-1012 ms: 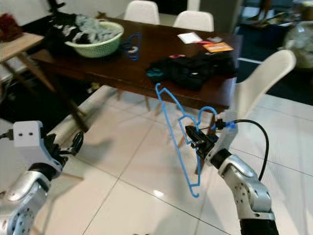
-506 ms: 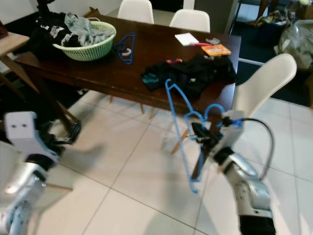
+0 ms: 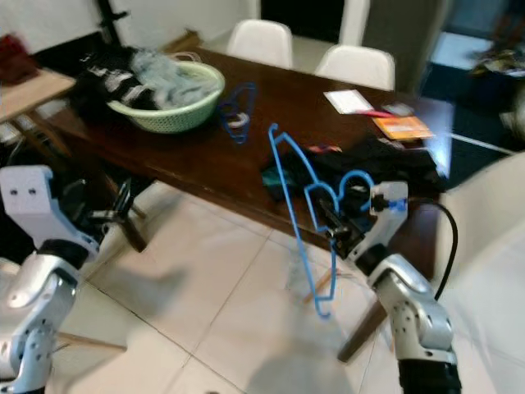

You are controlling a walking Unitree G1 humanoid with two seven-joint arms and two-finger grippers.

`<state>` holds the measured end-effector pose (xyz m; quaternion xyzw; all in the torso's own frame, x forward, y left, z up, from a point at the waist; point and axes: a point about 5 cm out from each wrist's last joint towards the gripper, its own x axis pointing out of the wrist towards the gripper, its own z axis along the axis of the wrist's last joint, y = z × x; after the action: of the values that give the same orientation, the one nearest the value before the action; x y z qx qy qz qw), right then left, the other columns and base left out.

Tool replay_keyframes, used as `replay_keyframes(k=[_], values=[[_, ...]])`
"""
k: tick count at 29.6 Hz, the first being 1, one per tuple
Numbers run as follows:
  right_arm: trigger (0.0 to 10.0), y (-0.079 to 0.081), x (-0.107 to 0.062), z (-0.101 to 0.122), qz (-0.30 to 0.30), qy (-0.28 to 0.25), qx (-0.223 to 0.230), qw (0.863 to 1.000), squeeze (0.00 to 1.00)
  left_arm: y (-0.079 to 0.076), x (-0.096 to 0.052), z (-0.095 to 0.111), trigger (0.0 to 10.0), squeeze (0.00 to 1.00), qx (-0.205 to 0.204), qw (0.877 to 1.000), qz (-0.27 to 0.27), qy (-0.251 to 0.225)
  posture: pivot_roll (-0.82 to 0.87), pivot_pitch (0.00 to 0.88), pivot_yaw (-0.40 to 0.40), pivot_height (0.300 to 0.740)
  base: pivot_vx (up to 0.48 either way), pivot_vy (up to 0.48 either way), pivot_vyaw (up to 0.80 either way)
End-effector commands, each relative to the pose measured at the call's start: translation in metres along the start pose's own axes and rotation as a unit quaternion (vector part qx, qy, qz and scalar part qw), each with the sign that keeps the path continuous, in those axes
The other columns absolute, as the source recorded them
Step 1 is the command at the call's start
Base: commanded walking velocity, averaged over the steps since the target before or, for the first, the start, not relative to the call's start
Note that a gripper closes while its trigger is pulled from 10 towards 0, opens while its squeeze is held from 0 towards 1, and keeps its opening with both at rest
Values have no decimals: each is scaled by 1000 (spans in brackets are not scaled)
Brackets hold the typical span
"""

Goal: Hang hanger

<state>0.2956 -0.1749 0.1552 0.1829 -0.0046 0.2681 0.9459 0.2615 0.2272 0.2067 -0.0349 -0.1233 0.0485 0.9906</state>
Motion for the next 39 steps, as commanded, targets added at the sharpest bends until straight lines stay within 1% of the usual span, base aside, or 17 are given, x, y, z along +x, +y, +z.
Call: replay_keyframes(k=[1,4,6,13,14,15,19,24,25,28,29,30,33,36,38,39], values=[[10000,-4,-4,1,-7,-5,3,1000,0,0,1,1,10000,0,5,1000,-3,2,41,78,-9,740,480,0,619],[10000,-6,-3,2,-12,-12,19,1000,0,1,7,14,10000,0,7,1000,-4,-20,44,72,-8,740,472,0,0],[10000,-6,-3,2,-13,-12,22,1000,0,2,9,18,10000,0,9,1000,-4,-27,44,70,-6,740,472,0,0],[10000,-6,-2,1,-12,-11,25,1000,0,3,12,20,10000,0,6,1000,-5,-30,43,64,-6,740,472,0,0],[10000,-6,-2,1,-13,-12,27,999,0,2,12,20,10000,0,-3,1000,-7,-29,42,65,-4,740,469,0,0],[10000,-6,-2,1,-13,-12,27,999,0,2,12,20,10000,0,-3,1000,-7,-29,42,65,-4,740,469,0,0],[10000,-8,-2,2,-20,-15,33,999,0,-6,13,20,10000,0,-19,999,-20,-29,42,67,-6,740,469,0,0],[10000,-8,-2,3,-20,-17,35,999,0,-10,13,20,10000,0,-23,999,-23,-29,42,74,-6,740,469,0,0],[10000,-8,-2,3,-22,-17,37,999,0,-13,14,21,10000,0,-32,998,-38,-27,42,78,-6,740,465,0,0],[10000,-8,-2,3,-22,-17,37,999,0,-13,14,21,10000,0,-32,998,-38,-27,42,78,-6,740,465,0,0],[10000,-10,-2,3,-26,-16,48,998,0,-17,15,24,10000,0,-38,997,-58,-29,44,79,-6,740,446,0,-800],[10000,-10,-2,3,-26,-16,48,998,0,-17,15,24,10000,0,-38,997,-58,-29,44,79,-6,740,446,0,-800],[10000,-14,-3,6,-31,-29,79,996,0,-22,18,30,10000,0,-41,995,-78,-36,45,79,-4,740,427,0,-733],[10000,-14,-3,6,-31,-29,79,996,0,-22,18,30,10000,0,-41,995,-78,-36,45,79,-4,740,405,0,-600],[10000,-14,-3,6,-31,-33,83,996,0,-21,19,32,10000,0,-35,996,-70,-39,44,79,-2,740,326,0,0],[10000,-14,-3,7,-30,-34,83,996,0,-17,21,32,10000,0,-29,998,-50,-38,42,80,0,740,266,0,0]])
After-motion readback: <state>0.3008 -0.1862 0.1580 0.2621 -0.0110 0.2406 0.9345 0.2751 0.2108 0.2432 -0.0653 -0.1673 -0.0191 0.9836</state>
